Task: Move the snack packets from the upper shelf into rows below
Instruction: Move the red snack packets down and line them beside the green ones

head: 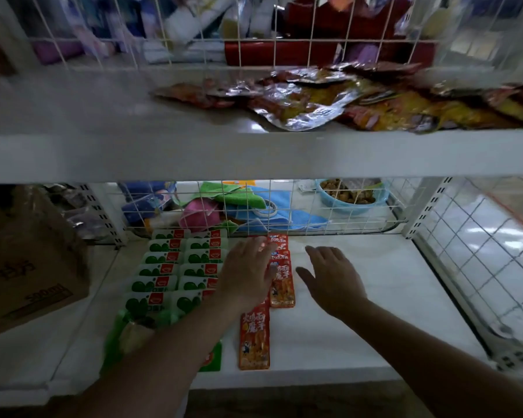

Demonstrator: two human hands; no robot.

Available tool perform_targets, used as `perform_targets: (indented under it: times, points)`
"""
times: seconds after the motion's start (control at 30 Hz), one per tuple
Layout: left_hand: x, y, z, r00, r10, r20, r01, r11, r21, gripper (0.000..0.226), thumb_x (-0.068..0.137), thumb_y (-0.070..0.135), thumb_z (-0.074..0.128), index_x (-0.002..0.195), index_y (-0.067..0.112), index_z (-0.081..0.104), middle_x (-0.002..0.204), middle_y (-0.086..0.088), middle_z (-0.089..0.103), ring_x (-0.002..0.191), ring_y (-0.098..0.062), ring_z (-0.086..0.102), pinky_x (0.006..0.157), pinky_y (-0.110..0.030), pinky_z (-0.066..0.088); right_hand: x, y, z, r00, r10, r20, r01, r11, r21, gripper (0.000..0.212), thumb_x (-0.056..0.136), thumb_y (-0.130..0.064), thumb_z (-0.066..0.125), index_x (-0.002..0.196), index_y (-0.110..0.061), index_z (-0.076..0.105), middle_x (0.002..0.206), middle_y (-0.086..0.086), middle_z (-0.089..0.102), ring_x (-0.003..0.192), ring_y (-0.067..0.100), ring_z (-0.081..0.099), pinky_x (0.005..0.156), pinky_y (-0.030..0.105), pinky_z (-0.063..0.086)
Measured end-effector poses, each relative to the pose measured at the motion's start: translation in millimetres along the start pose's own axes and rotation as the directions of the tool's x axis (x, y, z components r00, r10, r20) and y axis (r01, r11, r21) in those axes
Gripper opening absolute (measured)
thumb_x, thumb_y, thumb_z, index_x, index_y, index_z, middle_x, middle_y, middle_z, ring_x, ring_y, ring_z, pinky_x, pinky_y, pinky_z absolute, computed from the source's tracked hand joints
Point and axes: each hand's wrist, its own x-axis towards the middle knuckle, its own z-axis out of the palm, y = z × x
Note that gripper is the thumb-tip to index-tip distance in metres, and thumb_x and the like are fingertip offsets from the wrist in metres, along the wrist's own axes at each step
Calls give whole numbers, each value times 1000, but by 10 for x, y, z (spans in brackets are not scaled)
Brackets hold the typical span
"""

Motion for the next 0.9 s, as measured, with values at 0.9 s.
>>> perform_targets:
  times: [0.9]
  points:
    - [-1242, 808, -2069, 968, 151, -199, -114, 976, 187, 66, 98, 66, 22, 154, 32, 27, 160, 4, 27, 148, -21, 19, 121, -44, 20, -1291, -532, -2135, 927, -274, -256, 206, 943, -263, 63, 100, -59, 28, 143, -19, 49, 142, 10, 55, 133, 31, 49, 113, 50, 39]
